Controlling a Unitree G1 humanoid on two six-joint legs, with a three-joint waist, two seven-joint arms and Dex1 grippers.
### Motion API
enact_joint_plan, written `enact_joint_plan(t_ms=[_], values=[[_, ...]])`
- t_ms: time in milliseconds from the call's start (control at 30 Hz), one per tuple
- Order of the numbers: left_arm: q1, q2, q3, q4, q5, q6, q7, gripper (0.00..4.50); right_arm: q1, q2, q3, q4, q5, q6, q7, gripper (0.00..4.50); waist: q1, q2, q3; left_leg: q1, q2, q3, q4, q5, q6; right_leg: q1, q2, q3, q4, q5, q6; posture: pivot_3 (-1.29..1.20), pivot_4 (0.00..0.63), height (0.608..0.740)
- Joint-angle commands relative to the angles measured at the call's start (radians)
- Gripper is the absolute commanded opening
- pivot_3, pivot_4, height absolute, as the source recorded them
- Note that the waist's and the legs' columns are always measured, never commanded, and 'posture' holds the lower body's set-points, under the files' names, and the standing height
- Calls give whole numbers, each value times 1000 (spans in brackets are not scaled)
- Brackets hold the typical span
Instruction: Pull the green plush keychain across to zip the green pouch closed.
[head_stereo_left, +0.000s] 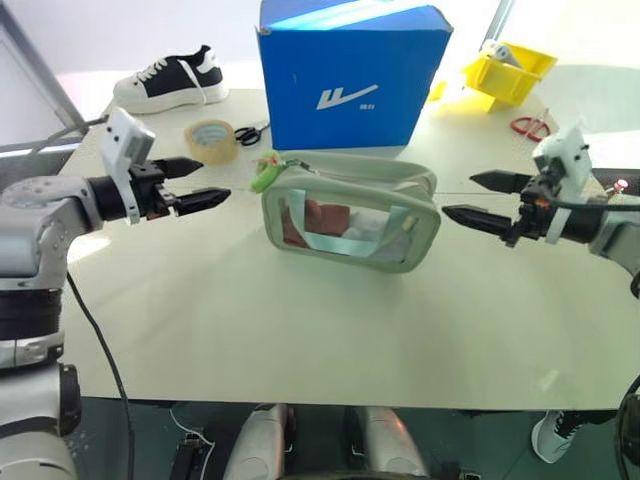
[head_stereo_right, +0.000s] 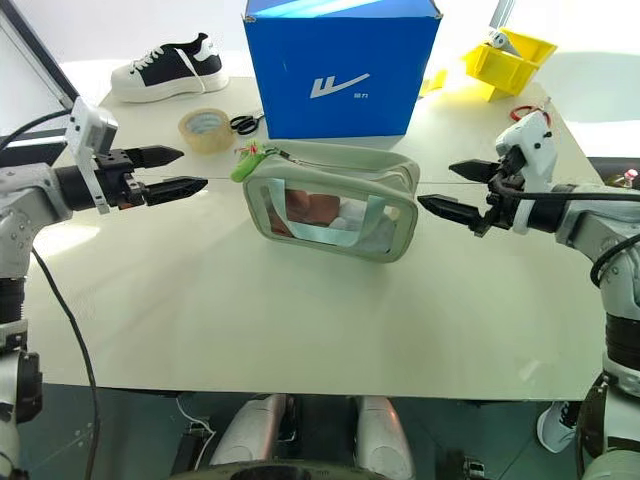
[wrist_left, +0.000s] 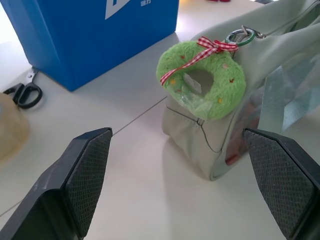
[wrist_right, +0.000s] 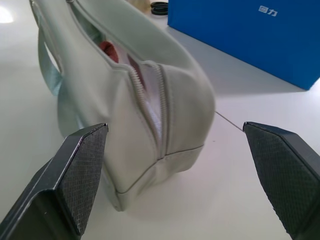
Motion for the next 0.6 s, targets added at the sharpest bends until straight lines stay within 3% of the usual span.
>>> enact_joint_plan(t_ms=[33,300,600], values=[[-28,-7,9,9,10,-31,12,4450,14,1,-65,-69,41,25,-39,4500,0,0,0,0,0,0,0,0,0,0,0,0,0,0,0,0,150,740],[-74,-33,-7,65,35,-52,22,4450,1,7,-62,-96,67,29,-90,4500,-1,0,0,0,0,0,1,0,0,0,0,0,1,0,0,0,150,740],[-79,-29,-11,0,4,-8,1,4450,-20,-31,-53,-126,138,81,-68,4500,-1,0,0,0,0,0,1,0,0,0,0,0,1,2,3,0,150,740]])
